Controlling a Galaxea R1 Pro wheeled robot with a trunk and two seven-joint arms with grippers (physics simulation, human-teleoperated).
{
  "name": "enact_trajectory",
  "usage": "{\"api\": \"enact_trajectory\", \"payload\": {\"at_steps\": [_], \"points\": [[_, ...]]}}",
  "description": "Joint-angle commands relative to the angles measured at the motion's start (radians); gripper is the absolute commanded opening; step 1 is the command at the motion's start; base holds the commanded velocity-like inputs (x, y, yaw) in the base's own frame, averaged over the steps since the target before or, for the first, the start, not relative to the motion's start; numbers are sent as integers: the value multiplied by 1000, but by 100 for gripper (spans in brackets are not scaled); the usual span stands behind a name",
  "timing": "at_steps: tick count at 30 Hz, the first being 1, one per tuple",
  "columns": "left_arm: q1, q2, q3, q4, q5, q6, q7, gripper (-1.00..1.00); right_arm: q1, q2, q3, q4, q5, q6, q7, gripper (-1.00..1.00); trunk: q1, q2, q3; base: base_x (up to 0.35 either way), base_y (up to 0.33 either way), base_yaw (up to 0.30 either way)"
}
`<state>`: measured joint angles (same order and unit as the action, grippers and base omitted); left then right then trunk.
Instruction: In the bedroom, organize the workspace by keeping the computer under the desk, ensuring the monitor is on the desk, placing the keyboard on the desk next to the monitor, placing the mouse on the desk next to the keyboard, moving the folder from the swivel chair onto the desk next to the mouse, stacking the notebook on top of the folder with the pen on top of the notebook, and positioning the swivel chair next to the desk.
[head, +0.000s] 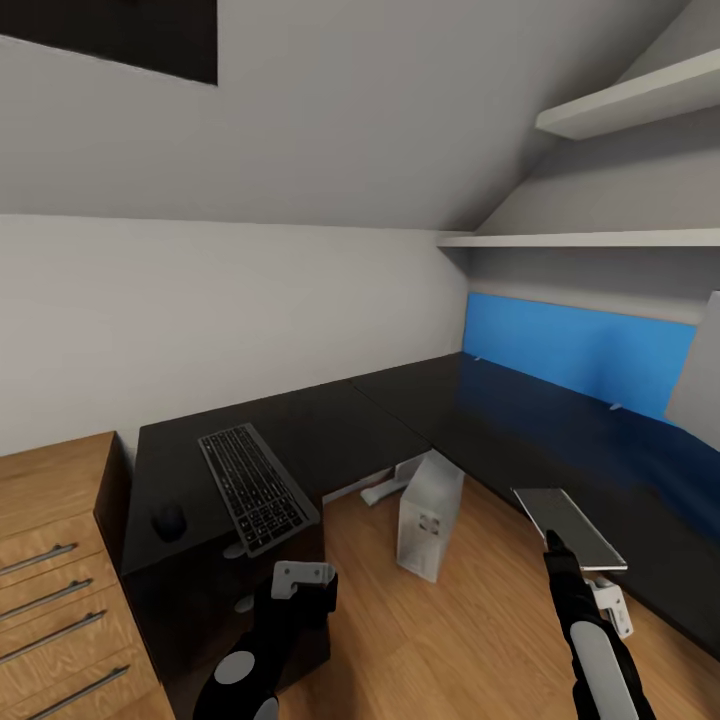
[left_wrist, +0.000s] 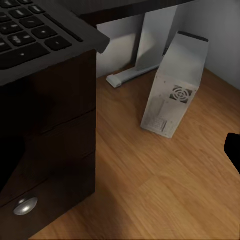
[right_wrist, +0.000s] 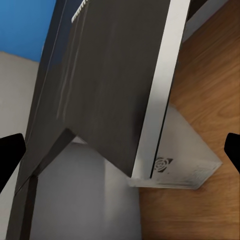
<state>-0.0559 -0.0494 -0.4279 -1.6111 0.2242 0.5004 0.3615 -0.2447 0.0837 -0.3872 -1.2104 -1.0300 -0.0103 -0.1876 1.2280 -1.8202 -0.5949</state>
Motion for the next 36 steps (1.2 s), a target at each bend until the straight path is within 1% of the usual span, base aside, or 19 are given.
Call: {"api": "enact_trajectory", "payload": {"at_steps": [1, 13, 14, 19, 21, 36], "points": [[-1, 0, -2, -1, 11, 3, 10, 100, 0, 1, -1, -1, -10, -1, -3, 100, 0, -1, -1, 36, 23, 0], [-1, 0, -2, 9, 9, 3, 9, 100, 0, -2, -1, -4, -7, -2, -3, 100, 0, -1, -1, 7, 4, 0], [-1, 0, -2, 9, 9, 3, 9, 100, 0, -11, -1, -5, -7, -3, -3, 100, 0, -1, -1, 0, 0, 0], [-1, -1, -2, 10, 9, 3, 9, 100, 0, -27, -4, -6, -8, -3, -3, 100, 0, -1, -1, 0, 0, 0], [-1, -1, -2, 10, 9, 3, 9, 100, 0, -35, -13, -6, -11, -3, -3, 100, 0, -1, -1, 0, 0, 0], [-1, -1, -2, 11, 9, 3, 9, 100, -1, -40, -18, -6, -14, -2, -4, 100, 0, -1, -1, 0, 0, 0]]}}
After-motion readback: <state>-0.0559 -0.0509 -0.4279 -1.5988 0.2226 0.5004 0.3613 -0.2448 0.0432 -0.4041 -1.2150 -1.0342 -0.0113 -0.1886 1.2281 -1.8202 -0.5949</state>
